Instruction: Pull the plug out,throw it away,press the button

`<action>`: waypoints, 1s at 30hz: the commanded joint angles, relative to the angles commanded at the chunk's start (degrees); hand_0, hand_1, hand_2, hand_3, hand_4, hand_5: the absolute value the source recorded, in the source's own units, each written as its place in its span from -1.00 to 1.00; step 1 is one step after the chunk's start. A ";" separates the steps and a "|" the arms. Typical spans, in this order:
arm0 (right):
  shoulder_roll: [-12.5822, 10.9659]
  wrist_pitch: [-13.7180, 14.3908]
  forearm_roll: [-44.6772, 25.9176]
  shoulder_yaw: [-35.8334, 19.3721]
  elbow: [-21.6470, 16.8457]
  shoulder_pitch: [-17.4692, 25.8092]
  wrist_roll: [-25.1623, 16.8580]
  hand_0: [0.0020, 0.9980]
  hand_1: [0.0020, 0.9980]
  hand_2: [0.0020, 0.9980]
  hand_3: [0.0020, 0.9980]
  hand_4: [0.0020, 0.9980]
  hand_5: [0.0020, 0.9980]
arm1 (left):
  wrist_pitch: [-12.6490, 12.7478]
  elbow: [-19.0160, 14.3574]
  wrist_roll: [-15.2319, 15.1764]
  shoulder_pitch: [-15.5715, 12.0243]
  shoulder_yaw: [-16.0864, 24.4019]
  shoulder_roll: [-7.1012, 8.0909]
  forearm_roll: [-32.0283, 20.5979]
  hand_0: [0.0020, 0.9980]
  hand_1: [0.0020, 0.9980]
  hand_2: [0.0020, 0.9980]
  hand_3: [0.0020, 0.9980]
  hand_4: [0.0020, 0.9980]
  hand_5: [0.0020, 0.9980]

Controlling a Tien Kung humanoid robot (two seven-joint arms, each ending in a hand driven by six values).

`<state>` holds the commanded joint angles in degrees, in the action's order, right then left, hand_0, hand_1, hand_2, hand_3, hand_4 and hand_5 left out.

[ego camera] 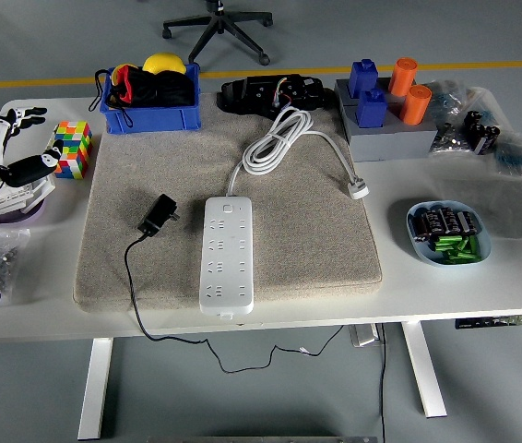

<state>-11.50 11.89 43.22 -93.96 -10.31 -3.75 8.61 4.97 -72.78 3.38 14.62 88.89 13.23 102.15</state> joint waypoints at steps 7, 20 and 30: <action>-0.01 0.28 0.52 -0.33 0.00 0.11 0.52 0.48 0.33 0.28 0.22 0.32 -0.07 | 0.11 -0.36 -0.19 -0.15 0.10 -0.18 0.02 0.74 0.68 0.51 0.56 0.29 -0.64; -0.08 1.23 1.66 -1.62 0.00 -0.08 1.37 0.48 0.34 0.29 0.23 0.32 -0.07 | 0.38 -0.69 -0.52 -0.37 0.05 -0.64 0.16 0.74 0.67 0.50 0.55 0.29 -0.63; -0.16 1.63 1.61 -1.53 0.00 -0.53 1.29 0.48 0.34 0.29 0.23 0.32 -0.07 | 0.51 -1.14 -0.65 -0.89 0.58 -0.97 0.27 0.74 0.67 0.49 0.55 0.29 -0.63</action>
<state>-11.65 13.52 44.83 -95.49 -10.31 -4.28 9.90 5.49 -73.92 2.73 13.72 89.47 12.25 102.41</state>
